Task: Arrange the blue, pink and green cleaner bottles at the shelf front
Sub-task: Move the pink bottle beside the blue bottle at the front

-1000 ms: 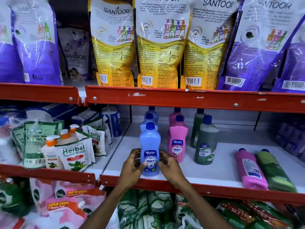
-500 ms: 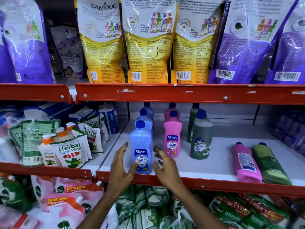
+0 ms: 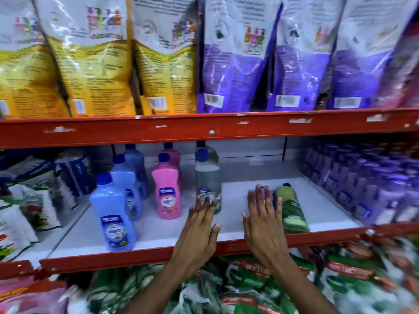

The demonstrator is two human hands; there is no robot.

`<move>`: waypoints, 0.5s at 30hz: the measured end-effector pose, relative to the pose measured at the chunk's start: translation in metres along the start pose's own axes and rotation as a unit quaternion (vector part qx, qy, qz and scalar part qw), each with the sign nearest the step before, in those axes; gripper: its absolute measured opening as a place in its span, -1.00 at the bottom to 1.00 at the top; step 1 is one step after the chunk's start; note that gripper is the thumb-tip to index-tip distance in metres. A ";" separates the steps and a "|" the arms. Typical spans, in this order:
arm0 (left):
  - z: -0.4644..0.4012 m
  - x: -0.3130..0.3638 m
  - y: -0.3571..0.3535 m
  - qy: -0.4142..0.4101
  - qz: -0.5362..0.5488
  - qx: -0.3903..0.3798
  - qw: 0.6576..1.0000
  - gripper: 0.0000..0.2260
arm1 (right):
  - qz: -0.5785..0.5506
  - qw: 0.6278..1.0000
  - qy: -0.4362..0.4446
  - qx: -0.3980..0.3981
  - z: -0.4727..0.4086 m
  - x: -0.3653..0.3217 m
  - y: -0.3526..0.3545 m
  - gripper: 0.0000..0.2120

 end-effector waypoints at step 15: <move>-0.121 0.064 -0.088 0.390 0.422 -0.259 0.776 -0.80 | -0.078 0.990 -0.042 -0.113 0.005 0.061 -0.006 -0.84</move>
Point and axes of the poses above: each hand's wrist, its own z-axis away from the middle knuckle, its own y-axis out of the back of the hand, x = y × z, the point moved 3 cm from there along -z, towards the middle knuckle
